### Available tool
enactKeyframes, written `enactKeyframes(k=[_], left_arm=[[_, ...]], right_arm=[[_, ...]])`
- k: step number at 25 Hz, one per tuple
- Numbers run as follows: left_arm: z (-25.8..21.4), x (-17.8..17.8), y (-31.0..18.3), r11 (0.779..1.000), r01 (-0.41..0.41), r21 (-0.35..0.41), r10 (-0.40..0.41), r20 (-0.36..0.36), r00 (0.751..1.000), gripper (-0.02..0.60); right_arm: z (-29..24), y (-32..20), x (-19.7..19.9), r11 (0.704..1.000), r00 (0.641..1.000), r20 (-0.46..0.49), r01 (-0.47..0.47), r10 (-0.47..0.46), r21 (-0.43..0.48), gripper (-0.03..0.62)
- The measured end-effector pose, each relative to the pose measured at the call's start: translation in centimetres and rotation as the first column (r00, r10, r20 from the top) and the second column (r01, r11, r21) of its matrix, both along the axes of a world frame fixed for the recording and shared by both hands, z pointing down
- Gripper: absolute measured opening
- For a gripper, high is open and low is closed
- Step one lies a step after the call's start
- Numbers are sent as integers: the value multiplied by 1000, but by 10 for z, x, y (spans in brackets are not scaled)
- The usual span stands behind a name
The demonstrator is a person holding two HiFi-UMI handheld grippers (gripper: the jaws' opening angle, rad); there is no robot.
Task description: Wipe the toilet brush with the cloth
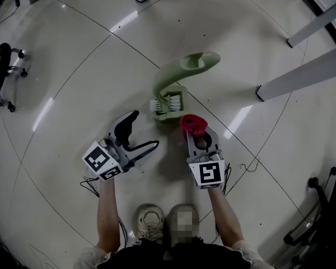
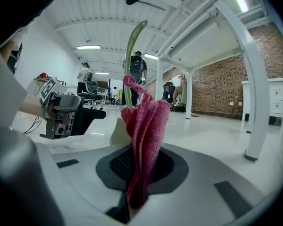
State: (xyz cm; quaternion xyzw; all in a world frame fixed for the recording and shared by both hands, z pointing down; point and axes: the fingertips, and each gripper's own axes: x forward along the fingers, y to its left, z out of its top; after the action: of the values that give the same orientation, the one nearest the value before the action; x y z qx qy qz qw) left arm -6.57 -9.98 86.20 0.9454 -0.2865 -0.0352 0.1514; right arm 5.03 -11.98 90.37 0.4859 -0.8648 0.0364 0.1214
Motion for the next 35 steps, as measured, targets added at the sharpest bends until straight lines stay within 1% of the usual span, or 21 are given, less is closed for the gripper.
enactKeyframes(k=[4,6,10,12,13,14,16,18,19,21,22,23,25,26,28,29,30,33,35], left_arm=[[-4,6,-1,1000,-11,7,11,-11,1000,428],[-13,8,0,1000,-18,16,18,-41,999,428],[-55,7,-7,996,-18,84,30,-147,989,428],[-81,8,-12,990,-60,129,79,-149,986,428],[-98,10,-14,983,-102,155,123,-132,984,428],[-119,12,-16,970,-155,186,176,-106,979,428],[-167,18,-21,930,-272,246,288,-33,957,426],[-214,29,-29,886,-369,281,377,27,926,426],[-233,35,-33,869,-402,289,410,36,912,426],[-264,46,-39,850,-432,302,445,28,895,424],[-272,52,-39,844,-440,306,454,31,891,394],[-276,58,-37,839,-450,305,458,48,888,368],[-274,65,-34,837,-460,296,446,118,887,304],[-272,67,-34,842,-455,290,431,146,890,291],[-270,70,-37,856,-432,285,401,163,901,232],[-271,71,-38,860,-420,288,389,162,907,172],[-272,72,-38,863,-413,291,379,166,910,125],[-272,74,-36,864,-414,286,371,192,908,124],[-273,74,-38,870,-401,288,358,190,914,124]], right_arm=[[0,-9,26,998,998,14,-67,67,-2,32],[-6,-10,37,996,996,27,-90,90,7,32],[-23,-12,52,992,990,79,-122,120,29,32],[-31,-12,55,992,990,89,-116,112,44,32],[-34,-10,56,993,990,92,-108,103,51,32],[-37,-8,56,993,991,94,-100,94,55,32],[-46,-5,56,994,992,103,-86,79,67,32],[-55,-3,57,993,991,115,-78,68,84,32],[-60,-3,56,993,991,122,-75,63,93,32],[-68,0,55,992,990,132,-63,49,109,32],[-72,2,54,992,990,133,-55,40,115,32],[-77,5,52,992,991,133,-46,30,121,32],[-87,11,49,990,991,131,-33,15,136,32],[-93,13,49,988,991,131,-32,13,148,32],[-106,14,52,984,990,138,-38,14,175,32],[-110,15,54,983,990,140,-40,14,181,32],[-112,16,56,982,990,141,-38,12,183,32],[-122,20,56,980,989,148,-27,-3,197,32],[-130,19,55,977,986,167,-30,-6,211,32]])
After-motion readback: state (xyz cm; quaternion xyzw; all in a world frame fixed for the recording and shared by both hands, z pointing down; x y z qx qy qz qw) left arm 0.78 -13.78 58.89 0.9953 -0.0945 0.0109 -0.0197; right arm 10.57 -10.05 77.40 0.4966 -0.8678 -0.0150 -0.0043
